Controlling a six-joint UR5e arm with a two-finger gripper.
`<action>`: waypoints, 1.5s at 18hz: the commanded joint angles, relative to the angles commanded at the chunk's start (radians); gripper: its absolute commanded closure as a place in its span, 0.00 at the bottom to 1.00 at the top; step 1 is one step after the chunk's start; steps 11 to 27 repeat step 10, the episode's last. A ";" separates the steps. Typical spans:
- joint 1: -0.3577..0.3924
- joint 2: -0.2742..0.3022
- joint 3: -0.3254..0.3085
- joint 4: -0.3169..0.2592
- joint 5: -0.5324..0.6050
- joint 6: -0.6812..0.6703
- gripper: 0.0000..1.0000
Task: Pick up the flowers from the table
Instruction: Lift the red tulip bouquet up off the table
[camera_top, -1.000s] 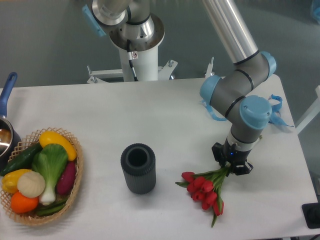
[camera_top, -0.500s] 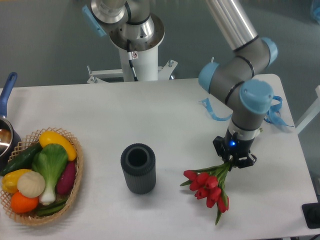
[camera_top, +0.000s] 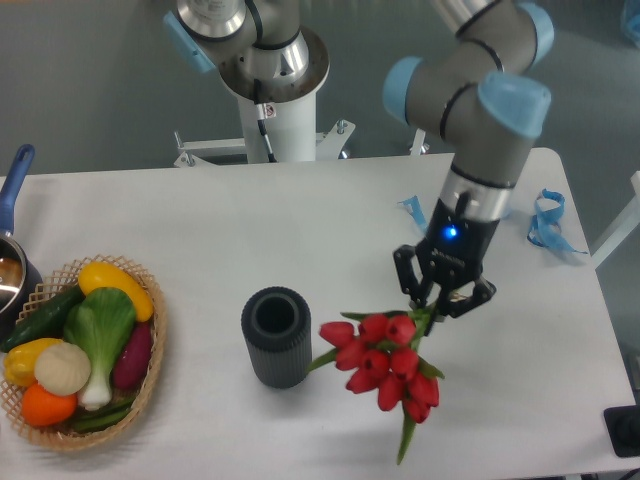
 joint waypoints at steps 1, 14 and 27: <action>0.000 0.009 -0.002 0.000 -0.049 -0.023 0.82; 0.014 0.042 -0.031 0.002 -0.134 -0.049 0.82; 0.014 0.042 -0.031 0.002 -0.134 -0.049 0.82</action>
